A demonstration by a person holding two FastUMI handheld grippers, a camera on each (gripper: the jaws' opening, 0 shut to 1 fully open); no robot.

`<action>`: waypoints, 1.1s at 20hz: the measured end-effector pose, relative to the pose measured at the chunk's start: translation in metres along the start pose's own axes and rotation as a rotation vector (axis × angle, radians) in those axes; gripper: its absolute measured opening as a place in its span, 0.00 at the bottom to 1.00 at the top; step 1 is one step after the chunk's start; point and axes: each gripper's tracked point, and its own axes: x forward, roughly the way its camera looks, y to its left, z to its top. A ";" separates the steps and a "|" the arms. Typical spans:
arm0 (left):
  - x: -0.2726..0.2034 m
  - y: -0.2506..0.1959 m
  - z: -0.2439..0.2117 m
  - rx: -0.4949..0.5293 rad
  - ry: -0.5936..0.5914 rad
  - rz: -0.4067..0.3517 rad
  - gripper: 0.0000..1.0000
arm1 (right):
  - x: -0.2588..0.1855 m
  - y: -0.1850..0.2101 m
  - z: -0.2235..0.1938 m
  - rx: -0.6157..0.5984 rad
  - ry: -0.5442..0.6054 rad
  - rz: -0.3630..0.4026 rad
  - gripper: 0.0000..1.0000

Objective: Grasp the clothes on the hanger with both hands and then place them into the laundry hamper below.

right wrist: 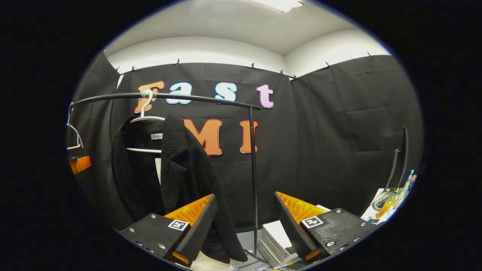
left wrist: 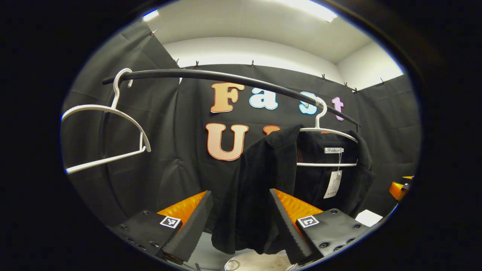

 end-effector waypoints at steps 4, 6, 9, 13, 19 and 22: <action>0.002 -0.001 -0.001 0.002 0.001 -0.002 0.96 | -0.001 0.005 -0.003 0.004 0.007 0.011 0.93; 0.003 -0.001 -0.001 0.002 0.002 -0.003 0.97 | -0.002 0.008 -0.005 0.008 0.012 0.016 0.93; 0.003 -0.001 -0.001 0.007 0.001 -0.001 0.97 | -0.003 0.015 -0.009 0.018 0.021 0.030 0.93; 0.003 -0.002 -0.002 0.012 0.003 -0.003 0.96 | -0.005 0.030 -0.017 0.025 0.040 0.069 0.93; 0.004 -0.005 -0.009 0.022 0.019 -0.005 0.96 | 0.003 0.063 -0.033 0.055 0.083 0.147 0.93; 0.004 -0.004 -0.013 0.025 0.030 0.000 0.96 | 0.013 0.084 -0.038 0.077 0.100 0.193 0.93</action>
